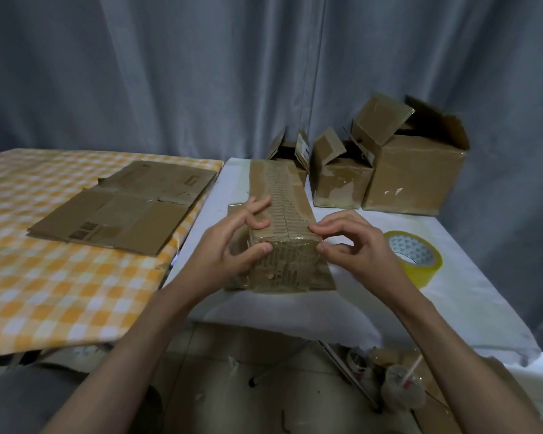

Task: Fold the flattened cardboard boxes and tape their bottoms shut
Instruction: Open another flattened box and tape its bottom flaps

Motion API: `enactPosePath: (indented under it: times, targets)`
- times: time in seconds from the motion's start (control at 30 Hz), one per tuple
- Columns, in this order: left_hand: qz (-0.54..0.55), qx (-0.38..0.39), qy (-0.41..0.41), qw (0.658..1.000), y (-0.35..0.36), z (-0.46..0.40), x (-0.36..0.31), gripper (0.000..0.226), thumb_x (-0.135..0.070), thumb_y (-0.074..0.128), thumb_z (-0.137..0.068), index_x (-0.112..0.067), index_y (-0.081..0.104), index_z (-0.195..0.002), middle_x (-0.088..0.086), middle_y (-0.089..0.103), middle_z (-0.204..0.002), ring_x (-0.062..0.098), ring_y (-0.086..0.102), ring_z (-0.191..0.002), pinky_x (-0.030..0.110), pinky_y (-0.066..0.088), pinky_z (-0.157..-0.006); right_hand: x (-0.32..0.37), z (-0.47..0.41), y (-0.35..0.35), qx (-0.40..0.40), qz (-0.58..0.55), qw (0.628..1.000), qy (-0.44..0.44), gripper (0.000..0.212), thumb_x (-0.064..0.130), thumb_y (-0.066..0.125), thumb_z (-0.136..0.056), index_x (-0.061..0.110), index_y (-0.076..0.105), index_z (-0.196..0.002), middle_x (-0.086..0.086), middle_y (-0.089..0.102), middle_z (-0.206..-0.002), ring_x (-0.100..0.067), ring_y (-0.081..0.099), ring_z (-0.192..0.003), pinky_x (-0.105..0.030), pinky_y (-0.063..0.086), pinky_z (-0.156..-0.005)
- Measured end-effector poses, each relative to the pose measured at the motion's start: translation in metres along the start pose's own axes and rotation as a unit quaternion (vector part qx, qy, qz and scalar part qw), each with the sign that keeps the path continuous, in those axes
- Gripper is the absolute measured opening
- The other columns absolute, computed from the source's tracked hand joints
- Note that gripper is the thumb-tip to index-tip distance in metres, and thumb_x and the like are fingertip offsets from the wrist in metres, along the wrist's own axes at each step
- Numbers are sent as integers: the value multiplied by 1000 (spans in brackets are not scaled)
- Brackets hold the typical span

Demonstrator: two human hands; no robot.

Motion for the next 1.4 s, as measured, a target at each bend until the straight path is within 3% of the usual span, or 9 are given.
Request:
enactPosePath:
  times: [0.17,0.33,0.5,0.73,0.87,0.97,1.17,1.3,1.4]
  targets:
    - [-39,-18,14,999,2,-4,-4,23,-29,73,-89,-18,57,-102,-11,55,-143,6,33,-145,41,34,-118,11,4,3,-26,79,995,-49,19,-7,71,-83,6,72,-96,-5,60,-124,-8,65,-105,-17,55,-71]
    - [-126,68,129,981,30,-31,-29,55,-44,65,-91,-25,55,-141,-10,52,-147,8,33,-145,43,23,-122,6,-1,-4,-7,69,997,-35,19,5,77,-82,12,76,-100,2,69,-113,-8,65,-107,-24,56,-64]
    - [-148,15,165,975,36,-31,-26,39,-38,60,-95,-23,62,-131,-11,60,-134,6,49,-135,35,38,-115,-2,-7,-9,7,45,999,-25,30,28,79,-72,13,75,-98,3,72,-108,-13,67,-110,-36,54,-95]
    - [-168,-34,189,967,38,-29,-28,31,-27,64,-95,-18,68,-125,-7,65,-127,10,56,-128,38,46,-108,2,-6,-6,-42,115,990,-65,18,19,83,-76,8,74,-87,1,70,-94,-13,68,-94,-24,55,-58]
    - [-137,-23,160,977,35,-28,-28,42,-39,67,-91,-19,67,-127,-6,64,-130,6,54,-130,40,45,-109,-1,-5,-9,-43,47,998,-30,19,22,84,-71,12,74,-84,4,74,-97,-12,71,-100,-31,57,-83]
    - [-153,-48,149,976,35,-27,-26,55,-51,72,-82,-18,68,-126,-4,65,-130,7,56,-128,42,46,-107,-8,-1,-9,-36,-49,997,42,14,9,76,-82,0,64,-82,-4,75,-104,-11,72,-96,-31,60,-73]
    - [-166,-112,154,968,37,-26,-40,38,-42,71,-86,-17,75,-114,-4,72,-118,9,62,-119,41,49,-102,-6,4,-13,-78,-121,985,95,12,9,55,-100,-2,57,-104,-7,73,-111,-29,71,-97,-42,62,-74]
    - [-167,-98,127,973,48,-27,-52,35,-36,67,-90,-19,72,-120,-4,69,-124,10,57,-125,37,42,-110,-2,1,-13,-96,-51,989,103,17,22,54,-101,12,65,-110,2,72,-106,-3,68,-77,-21,55,-67]
    - [-66,-34,127,989,52,-29,-61,32,-26,56,-96,-16,69,-123,-3,66,-129,6,55,-126,36,41,-111,-13,0,-8,-96,-4,983,155,27,43,49,-101,27,63,-117,13,66,-109,1,62,-95,-11,45,-69]
Point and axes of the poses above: each hand's wrist, its own z-axis away from the middle knuckle, its own y-axis out of the palm, x = y × z, the point moved 8 cm from there along -z, towards the middle knuckle
